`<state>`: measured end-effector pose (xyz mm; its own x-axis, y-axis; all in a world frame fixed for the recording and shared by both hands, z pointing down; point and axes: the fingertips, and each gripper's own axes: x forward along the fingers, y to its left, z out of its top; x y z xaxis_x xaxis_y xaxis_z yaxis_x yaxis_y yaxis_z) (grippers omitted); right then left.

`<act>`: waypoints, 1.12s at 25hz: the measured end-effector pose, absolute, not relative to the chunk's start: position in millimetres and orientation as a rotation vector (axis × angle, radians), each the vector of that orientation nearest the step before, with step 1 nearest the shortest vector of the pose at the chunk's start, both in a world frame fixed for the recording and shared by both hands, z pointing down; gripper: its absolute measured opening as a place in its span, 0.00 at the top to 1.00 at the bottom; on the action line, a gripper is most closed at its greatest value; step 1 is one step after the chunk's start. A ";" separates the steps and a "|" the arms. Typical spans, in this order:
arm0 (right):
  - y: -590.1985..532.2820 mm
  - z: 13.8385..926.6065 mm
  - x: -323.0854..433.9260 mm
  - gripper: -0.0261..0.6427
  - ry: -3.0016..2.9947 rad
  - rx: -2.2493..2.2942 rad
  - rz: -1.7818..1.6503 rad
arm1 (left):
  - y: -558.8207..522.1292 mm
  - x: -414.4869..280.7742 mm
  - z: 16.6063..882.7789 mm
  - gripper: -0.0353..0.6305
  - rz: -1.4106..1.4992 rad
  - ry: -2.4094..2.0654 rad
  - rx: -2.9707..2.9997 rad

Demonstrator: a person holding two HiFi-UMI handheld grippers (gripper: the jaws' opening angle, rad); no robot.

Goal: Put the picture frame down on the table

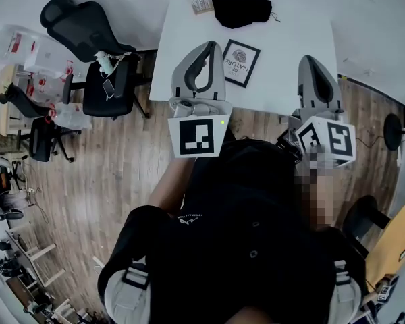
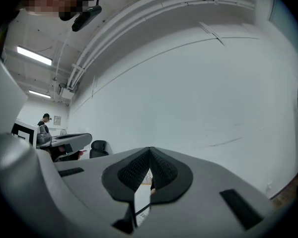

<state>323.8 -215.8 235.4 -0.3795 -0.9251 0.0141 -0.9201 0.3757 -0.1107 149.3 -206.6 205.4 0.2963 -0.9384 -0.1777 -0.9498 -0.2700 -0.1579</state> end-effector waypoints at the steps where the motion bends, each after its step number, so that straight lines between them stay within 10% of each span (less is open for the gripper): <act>1: -215.1 236.0 322.9 0.96 2.570 -1.719 -0.140 | -206.1 150.0 208.1 0.94 0.060 1.734 -2.330; 28: -198.9 257.0 323.9 0.96 2.579 -1.726 -0.146 | -191.1 170.6 245.6 0.94 0.001 1.716 -2.446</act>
<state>323.9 -198.9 257.0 -0.3822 -0.9238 0.0234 -0.9205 0.3784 -0.0973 170.6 -191.1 245.6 0.3442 -0.9348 -0.0882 -0.9348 -0.3324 -0.1248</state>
